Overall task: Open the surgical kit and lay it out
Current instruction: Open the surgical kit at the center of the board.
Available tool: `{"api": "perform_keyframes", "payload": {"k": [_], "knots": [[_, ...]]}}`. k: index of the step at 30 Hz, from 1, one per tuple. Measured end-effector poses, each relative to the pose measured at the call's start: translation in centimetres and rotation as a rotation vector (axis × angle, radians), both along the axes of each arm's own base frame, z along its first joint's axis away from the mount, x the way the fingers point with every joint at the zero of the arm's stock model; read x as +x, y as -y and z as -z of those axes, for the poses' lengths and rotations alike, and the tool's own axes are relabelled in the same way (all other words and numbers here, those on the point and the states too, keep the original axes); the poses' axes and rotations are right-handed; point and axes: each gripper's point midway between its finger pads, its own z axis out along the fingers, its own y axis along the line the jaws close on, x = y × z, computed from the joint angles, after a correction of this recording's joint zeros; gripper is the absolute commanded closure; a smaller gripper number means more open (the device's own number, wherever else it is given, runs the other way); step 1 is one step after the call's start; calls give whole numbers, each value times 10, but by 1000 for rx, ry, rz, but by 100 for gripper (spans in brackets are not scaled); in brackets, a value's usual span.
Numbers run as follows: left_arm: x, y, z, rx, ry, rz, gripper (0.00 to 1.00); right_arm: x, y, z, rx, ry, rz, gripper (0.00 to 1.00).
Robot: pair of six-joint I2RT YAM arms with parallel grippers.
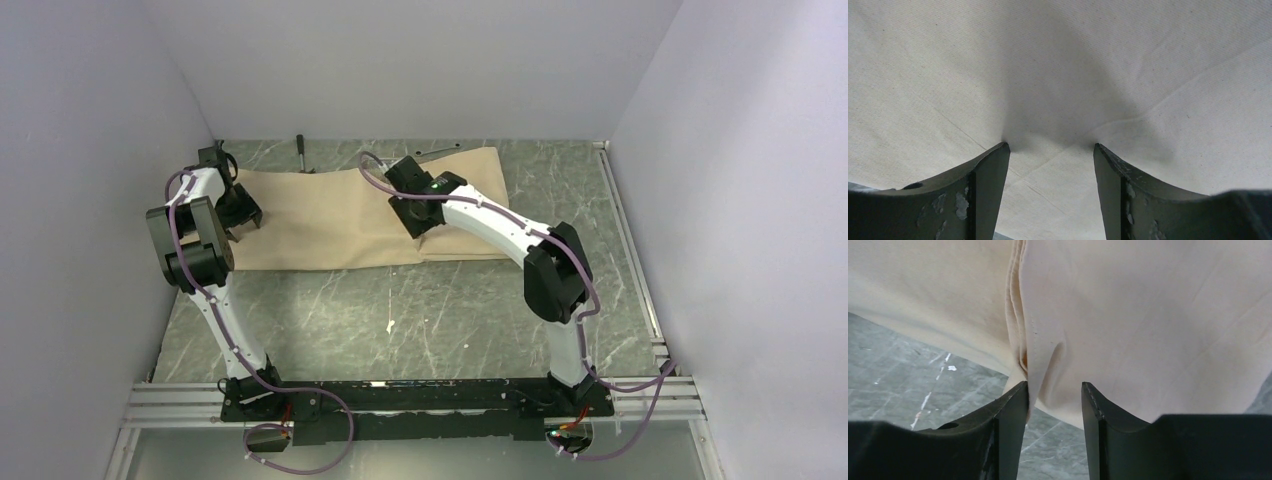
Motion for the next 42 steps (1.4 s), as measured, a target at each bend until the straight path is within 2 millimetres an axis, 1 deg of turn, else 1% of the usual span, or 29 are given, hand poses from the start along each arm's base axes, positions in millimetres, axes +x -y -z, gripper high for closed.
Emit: {"api": "perform_keyframes", "payload": {"k": [3, 5, 7, 9, 13, 16, 18, 21, 22, 23, 26, 29, 30, 32, 34, 36, 37, 40, 41, 42], "knots": [[0, 0, 0, 0, 0, 0, 33, 0, -9, 0, 38, -4, -15, 58], [0, 0, 0, 0, 0, 0, 33, 2, -14, 0, 58, 0, -15, 63], [0, 0, 0, 0, -1, 1, 33, 5, -19, 3, 71, 2, -14, 65], [0, 0, 0, 0, -1, 2, 33, 9, -24, 7, 81, 4, -11, 65], [0, 0, 0, 1, -1, 2, 33, 17, -31, 17, 85, 3, -11, 57], [-1, -1, 0, 0, -2, 1, 34, 20, -32, 22, 85, 1, -8, 59], [0, -1, 0, 0, -2, 2, 34, 23, -32, 23, 90, 3, -5, 69], [-1, -1, 0, -1, -3, 2, 34, 26, -31, 22, 94, 5, -5, 93], [0, -1, 0, -1, -2, 2, 35, 27, -31, 22, 95, 7, -1, 98], [-1, -1, 0, -1, -3, 2, 35, 29, -30, 21, 94, 11, 1, 100], [-1, -1, 1, -1, -4, 1, 35, 32, -25, 20, 85, 16, 19, 100], [-1, -2, 1, -1, -5, 0, 35, 35, -16, 19, 71, 21, 46, 100], [-1, -2, 1, -1, -5, -1, 35, 36, -10, 18, 68, 21, 59, 100], [-1, -2, 1, -2, -5, -1, 35, 37, 8, 14, 61, 26, 93, 100], [-1, -2, 1, -2, -5, -1, 35, 37, 39, 7, 50, 26, 147, 100], [-1, -2, 1, -2, -6, -1, 35, 41, 83, -4, 46, 39, 228, 100], [-1, -2, 1, -2, -7, -1, 35, 45, 109, -10, 43, 55, 281, 100], [-1, -2, 1, -3, -10, -2, 35, 56, 206, -28, -4, 121, 471, 100], [-1, -2, 1, -3, -11, -1, 35, 59, 239, -31, -29, 145, 540, 100], [-1, -2, 1, -3, -12, -1, 35, 59, 264, -33, -51, 161, 595, 100]]}}
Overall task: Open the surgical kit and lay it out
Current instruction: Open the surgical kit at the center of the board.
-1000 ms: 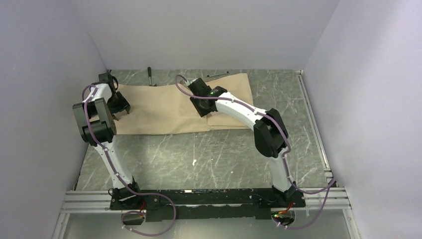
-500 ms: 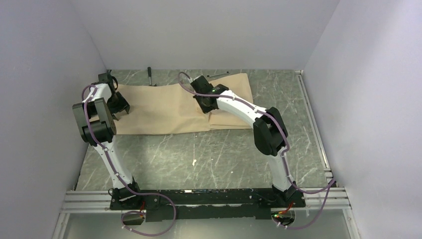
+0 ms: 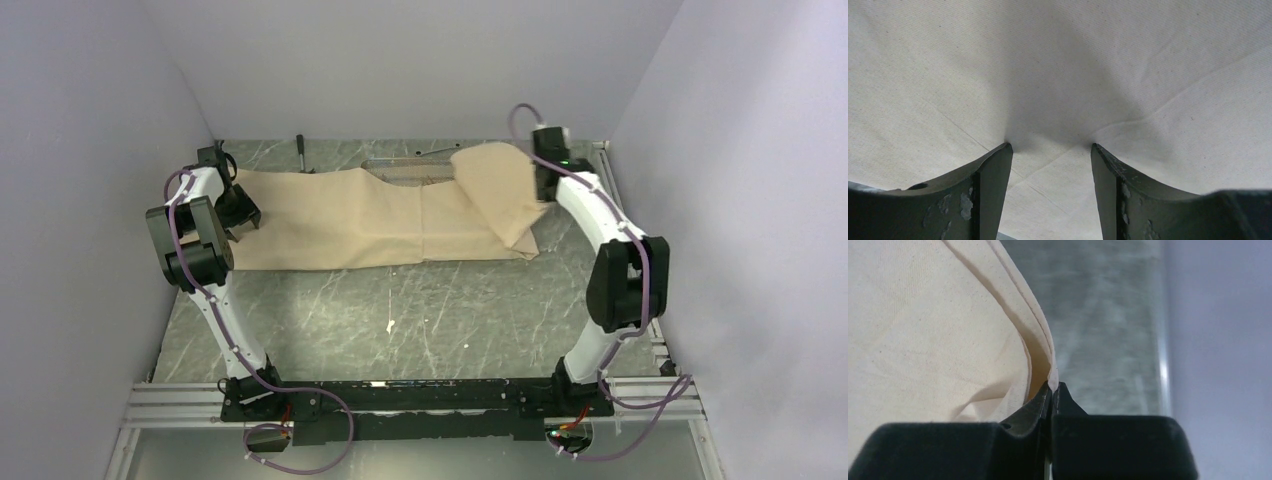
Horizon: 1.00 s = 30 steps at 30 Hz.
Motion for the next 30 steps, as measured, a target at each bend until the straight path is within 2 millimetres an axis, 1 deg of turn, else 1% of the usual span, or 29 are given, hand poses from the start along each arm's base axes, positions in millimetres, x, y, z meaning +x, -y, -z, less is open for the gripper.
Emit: {"api": "perform_keyframes", "payload": {"k": [2, 4, 5, 7, 8, 9, 10, 11, 13, 17, 18, 20, 23, 26, 28, 30], "knots": [[0, 0, 0, 0, -1, 1, 35, -2, 61, 4, -48, 11, 137, 100], [0, 0, 0, 0, -1, 3, 35, -9, 115, 13, -96, 5, 253, 99], [0, 0, 0, -1, -3, 3, 35, -14, 136, 17, -118, -3, 297, 91], [0, -1, 0, -2, -5, 3, 35, -25, 180, 27, -160, -36, 392, 53], [0, -1, 0, -2, -4, 2, 35, -28, 193, 32, -169, -42, 427, 42], [0, -1, 0, -3, -5, 2, 35, -32, 205, 36, -178, -56, 453, 35], [0, -1, 0, -4, -4, 2, 35, -36, 212, 40, -182, -70, 468, 33], [1, -2, -1, -3, -3, 1, 34, -38, 214, 42, -180, -82, 472, 32], [2, -2, -1, -3, -3, 0, 34, -36, 210, 40, -161, -83, 461, 30], [2, -3, -1, -3, -3, 0, 34, -7, 188, 20, -68, 3, 404, 27], [2, -3, -1, -3, -3, 0, 34, 0, 181, 16, -38, 22, 385, 27], [2, -3, -1, -4, -5, -1, 34, 8, 167, 16, 16, 40, 352, 27], [2, -3, -1, -6, -10, -1, 33, 15, 144, 23, 112, 39, 307, 28], [1, -3, -1, -8, -14, -5, 33, 19, 129, 37, 190, 20, 292, 28], [1, -3, -1, -8, -15, -6, 34, 16, 124, 50, 221, -4, 297, 28], [1, -3, -1, -8, -15, -6, 34, 6, 121, 67, 243, -45, 312, 28]]}}
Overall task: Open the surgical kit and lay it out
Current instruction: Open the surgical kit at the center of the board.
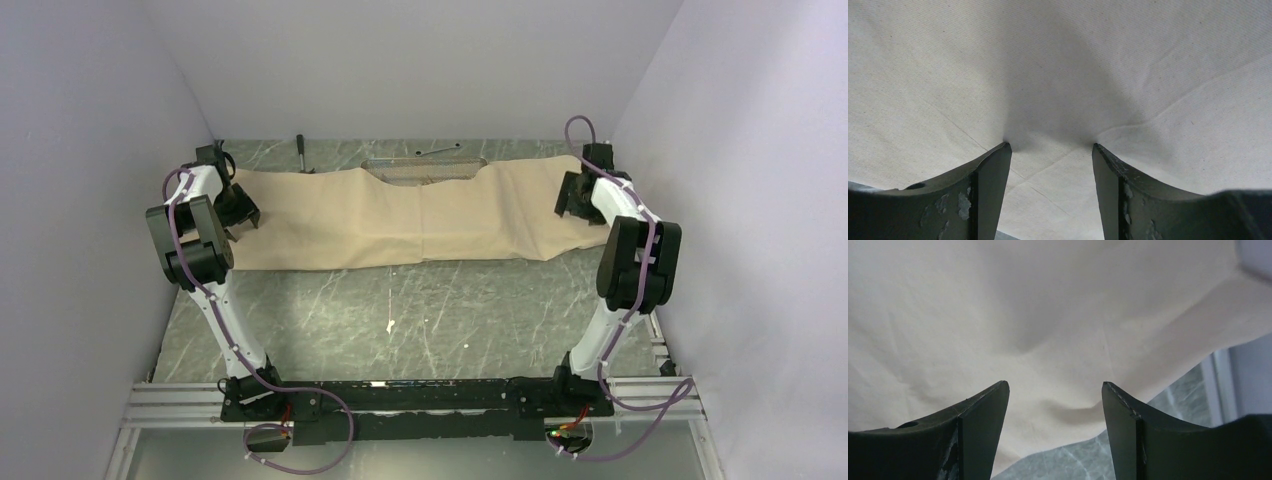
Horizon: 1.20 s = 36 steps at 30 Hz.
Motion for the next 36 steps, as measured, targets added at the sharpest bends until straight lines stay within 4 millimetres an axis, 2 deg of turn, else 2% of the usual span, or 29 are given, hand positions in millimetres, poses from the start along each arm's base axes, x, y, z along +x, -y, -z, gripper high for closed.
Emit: {"api": "perform_keyframes", "payload": {"k": [3, 6, 10, 16, 22, 26, 29, 31, 34, 36], "knots": [[0, 0, 2, 2, 0, 0, 34, -22, -2, 27, 48, -65, 27, 27], [-1, -1, 3, 7, 2, -2, 34, -45, 6, 49, 91, -122, 76, 27], [-1, -2, 4, 14, 3, -4, 34, -72, 19, 68, 132, -174, 147, 26], [-1, -3, 4, 20, 2, -10, 34, -90, 29, 71, 184, -166, 224, 27], [1, -6, 4, 12, -16, -21, 34, -99, 29, 71, 211, -177, 291, 37], [7, -13, 3, 22, -20, -30, 33, -115, 30, 64, 197, -207, 372, 35], [11, -18, 2, 38, -16, -36, 33, -118, 33, 43, 176, -170, 396, 32], [14, -22, 2, 49, -13, -33, 34, -109, 36, 21, 164, -106, 389, 32], [17, -26, 2, 65, -6, -29, 34, -79, 45, -10, 147, 6, 361, 32], [19, -27, 2, 71, 0, -19, 34, -62, 50, -14, 145, 45, 348, 32]]}}
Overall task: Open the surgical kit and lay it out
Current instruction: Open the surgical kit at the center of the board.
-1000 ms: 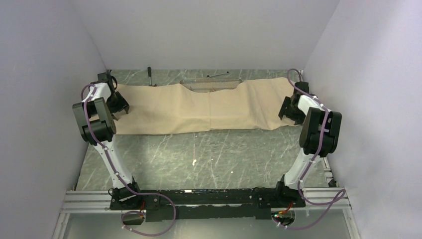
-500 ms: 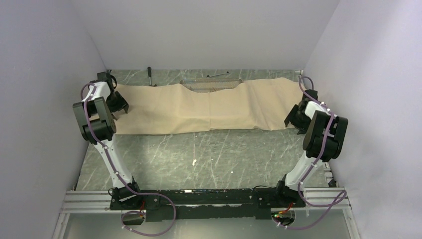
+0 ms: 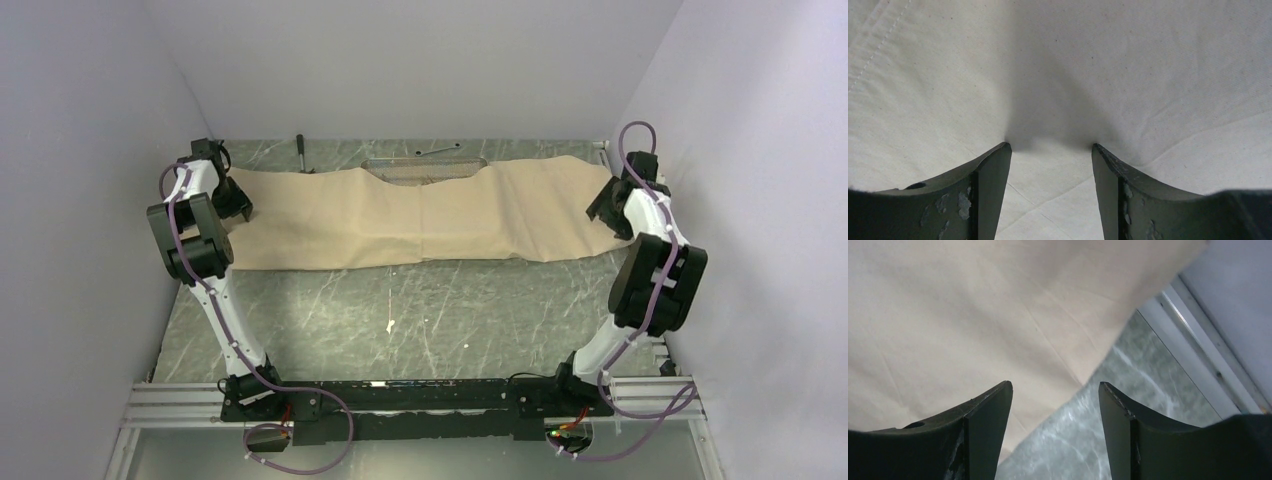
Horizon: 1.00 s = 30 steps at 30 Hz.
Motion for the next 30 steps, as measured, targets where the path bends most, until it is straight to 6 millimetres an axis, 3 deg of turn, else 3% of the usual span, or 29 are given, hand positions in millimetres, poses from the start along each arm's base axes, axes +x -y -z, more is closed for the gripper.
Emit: {"api": "perform_keyframes", "payload": {"k": [3, 6, 9, 17, 30], "knots": [[3, -2, 0, 4, 4, 9, 33, 16, 3, 21, 14, -11, -11, 30], [10, -7, 0, 12, 15, 18, 34, 13, -1, 55, 49, -74, -23, 30], [17, -10, 0, 19, 28, 21, 34, 8, -4, 71, 71, -112, -34, 31], [24, -15, 1, 36, 51, 40, 33, 4, -7, 84, 72, -116, -61, 41], [47, -32, -1, 83, 92, 76, 32, -17, -14, 84, 84, -94, 11, 43]]}}
